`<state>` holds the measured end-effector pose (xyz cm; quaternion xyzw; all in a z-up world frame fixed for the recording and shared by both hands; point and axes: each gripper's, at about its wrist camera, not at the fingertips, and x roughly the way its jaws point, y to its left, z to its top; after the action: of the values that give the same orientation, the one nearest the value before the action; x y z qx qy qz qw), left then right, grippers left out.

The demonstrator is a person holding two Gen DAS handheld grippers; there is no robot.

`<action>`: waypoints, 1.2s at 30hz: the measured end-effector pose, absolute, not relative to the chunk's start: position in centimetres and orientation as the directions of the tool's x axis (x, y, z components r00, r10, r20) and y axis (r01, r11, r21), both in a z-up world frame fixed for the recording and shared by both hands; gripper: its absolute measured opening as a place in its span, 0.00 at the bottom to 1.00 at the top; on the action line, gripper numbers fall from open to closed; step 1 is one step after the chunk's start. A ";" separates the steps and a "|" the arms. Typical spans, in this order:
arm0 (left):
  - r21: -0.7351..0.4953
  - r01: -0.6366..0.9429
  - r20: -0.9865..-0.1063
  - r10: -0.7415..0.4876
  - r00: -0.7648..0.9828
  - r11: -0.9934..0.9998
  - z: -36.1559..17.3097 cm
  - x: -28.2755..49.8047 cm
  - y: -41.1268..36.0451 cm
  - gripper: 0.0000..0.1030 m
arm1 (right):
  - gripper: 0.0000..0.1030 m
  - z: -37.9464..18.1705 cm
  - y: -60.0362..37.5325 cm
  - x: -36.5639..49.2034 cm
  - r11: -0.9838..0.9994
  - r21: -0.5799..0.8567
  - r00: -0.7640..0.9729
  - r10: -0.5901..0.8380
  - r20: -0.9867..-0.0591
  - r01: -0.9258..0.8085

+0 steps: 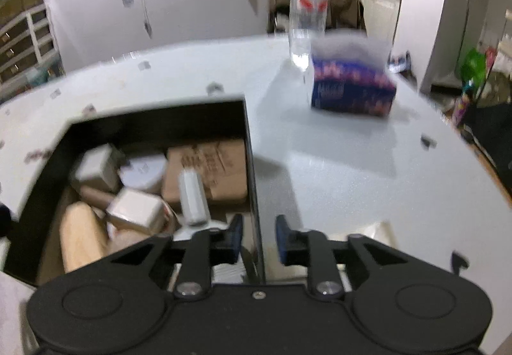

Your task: Organize rigid objects

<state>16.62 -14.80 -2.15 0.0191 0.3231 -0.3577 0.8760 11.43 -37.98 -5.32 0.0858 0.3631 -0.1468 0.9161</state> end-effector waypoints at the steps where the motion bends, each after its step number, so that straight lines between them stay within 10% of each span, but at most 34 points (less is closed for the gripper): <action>1: -0.198 0.634 -0.577 -0.612 0.541 0.748 -2.1 16.4 -14.5 1.00 | 0.37 -4.6 -37.7 10.9 0.947 0.069 0.718 -0.189 -0.669 0.314; 23: -0.141 0.492 -0.445 -0.499 0.744 0.859 -1.4 8.3 -9.1 1.00 | 0.96 -1.0 -33.3 -1.2 0.964 0.033 0.870 -0.222 -0.441 0.263; 36: -0.125 0.431 -0.449 -0.438 0.779 0.894 -2.0 4.8 -7.2 1.00 | 0.97 -1.2 -32.1 -4.7 0.967 -0.005 0.880 -0.235 -0.412 0.256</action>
<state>4.76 -7.19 -1.97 -0.0075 0.2399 -0.2303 0.9430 -4.72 -32.13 -1.20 0.0249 0.2094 -0.1268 0.9692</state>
